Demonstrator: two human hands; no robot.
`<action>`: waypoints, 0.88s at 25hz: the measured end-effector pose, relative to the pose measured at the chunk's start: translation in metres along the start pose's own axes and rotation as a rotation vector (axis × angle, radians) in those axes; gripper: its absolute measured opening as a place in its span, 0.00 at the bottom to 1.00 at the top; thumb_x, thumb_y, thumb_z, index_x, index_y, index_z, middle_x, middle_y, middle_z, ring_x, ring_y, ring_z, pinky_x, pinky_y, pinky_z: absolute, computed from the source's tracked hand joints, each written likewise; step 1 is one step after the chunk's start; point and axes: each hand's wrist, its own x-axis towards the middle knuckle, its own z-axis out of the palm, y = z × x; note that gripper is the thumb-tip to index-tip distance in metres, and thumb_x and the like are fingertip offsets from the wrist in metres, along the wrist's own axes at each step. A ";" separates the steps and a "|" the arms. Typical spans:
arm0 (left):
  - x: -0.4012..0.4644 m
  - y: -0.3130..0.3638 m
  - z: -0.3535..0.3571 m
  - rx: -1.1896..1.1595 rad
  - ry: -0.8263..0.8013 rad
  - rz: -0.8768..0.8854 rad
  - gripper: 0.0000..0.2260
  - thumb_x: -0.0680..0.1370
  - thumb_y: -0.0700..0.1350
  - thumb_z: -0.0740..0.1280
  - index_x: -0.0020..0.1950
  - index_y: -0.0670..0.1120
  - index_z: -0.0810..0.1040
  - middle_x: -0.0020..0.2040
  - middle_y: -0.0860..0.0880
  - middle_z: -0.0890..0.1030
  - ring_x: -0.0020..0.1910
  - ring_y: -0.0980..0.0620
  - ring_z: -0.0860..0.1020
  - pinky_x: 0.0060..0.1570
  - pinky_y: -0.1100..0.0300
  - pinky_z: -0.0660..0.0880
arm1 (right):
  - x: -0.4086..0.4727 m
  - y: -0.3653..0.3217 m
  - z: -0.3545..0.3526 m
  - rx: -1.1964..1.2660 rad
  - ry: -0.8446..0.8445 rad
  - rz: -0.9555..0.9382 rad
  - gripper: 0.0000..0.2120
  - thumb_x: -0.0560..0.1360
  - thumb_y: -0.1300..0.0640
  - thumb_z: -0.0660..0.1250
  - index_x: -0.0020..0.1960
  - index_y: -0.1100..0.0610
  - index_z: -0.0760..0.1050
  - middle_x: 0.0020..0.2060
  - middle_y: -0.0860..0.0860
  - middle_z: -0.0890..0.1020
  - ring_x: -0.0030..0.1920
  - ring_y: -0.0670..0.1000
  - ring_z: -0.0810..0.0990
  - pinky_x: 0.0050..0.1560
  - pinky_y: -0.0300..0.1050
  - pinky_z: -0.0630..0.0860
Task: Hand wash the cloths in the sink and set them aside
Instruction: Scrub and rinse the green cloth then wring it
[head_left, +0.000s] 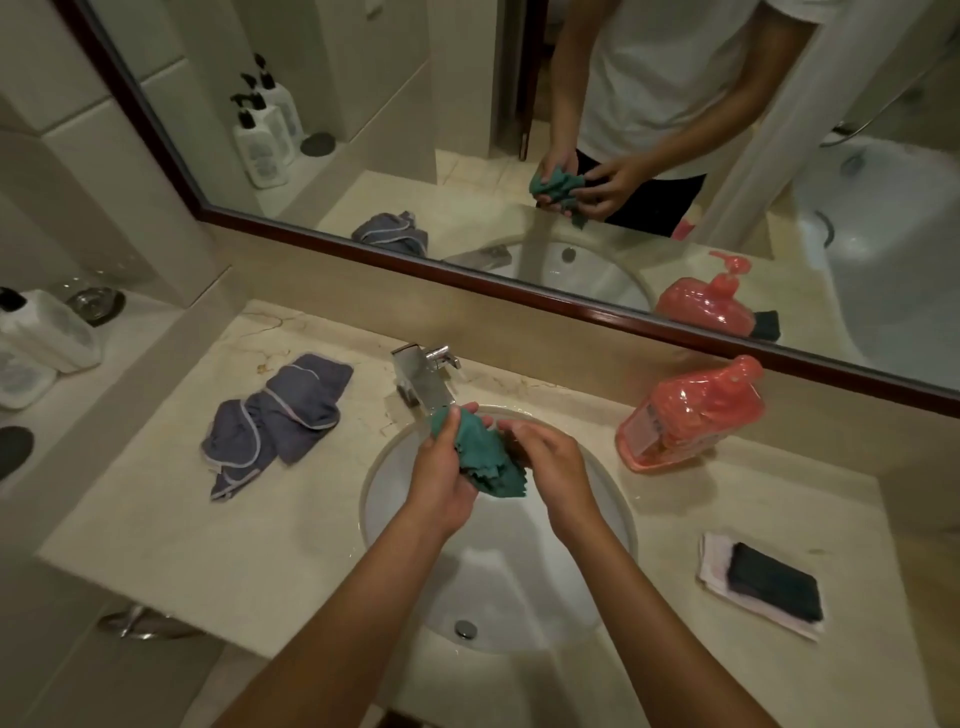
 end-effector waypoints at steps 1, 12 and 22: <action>0.009 0.000 -0.009 -0.022 0.021 0.010 0.15 0.84 0.54 0.60 0.60 0.47 0.80 0.55 0.43 0.83 0.53 0.45 0.82 0.50 0.49 0.80 | 0.009 0.004 0.002 0.031 0.052 0.033 0.14 0.81 0.55 0.65 0.43 0.42 0.86 0.44 0.46 0.87 0.47 0.45 0.84 0.42 0.34 0.78; 0.091 -0.024 -0.098 0.154 0.187 0.009 0.14 0.83 0.49 0.65 0.68 0.57 0.74 0.61 0.42 0.80 0.59 0.38 0.80 0.62 0.38 0.76 | 0.155 0.045 0.083 -0.234 0.138 0.041 0.16 0.81 0.57 0.67 0.68 0.59 0.78 0.62 0.54 0.82 0.59 0.48 0.80 0.62 0.41 0.73; 0.133 -0.027 -0.095 0.240 0.209 -0.081 0.16 0.82 0.57 0.64 0.60 0.47 0.81 0.52 0.45 0.86 0.52 0.45 0.84 0.55 0.50 0.79 | 0.199 0.066 0.087 -0.195 0.119 0.000 0.09 0.78 0.61 0.70 0.57 0.61 0.83 0.39 0.52 0.86 0.38 0.48 0.81 0.47 0.46 0.79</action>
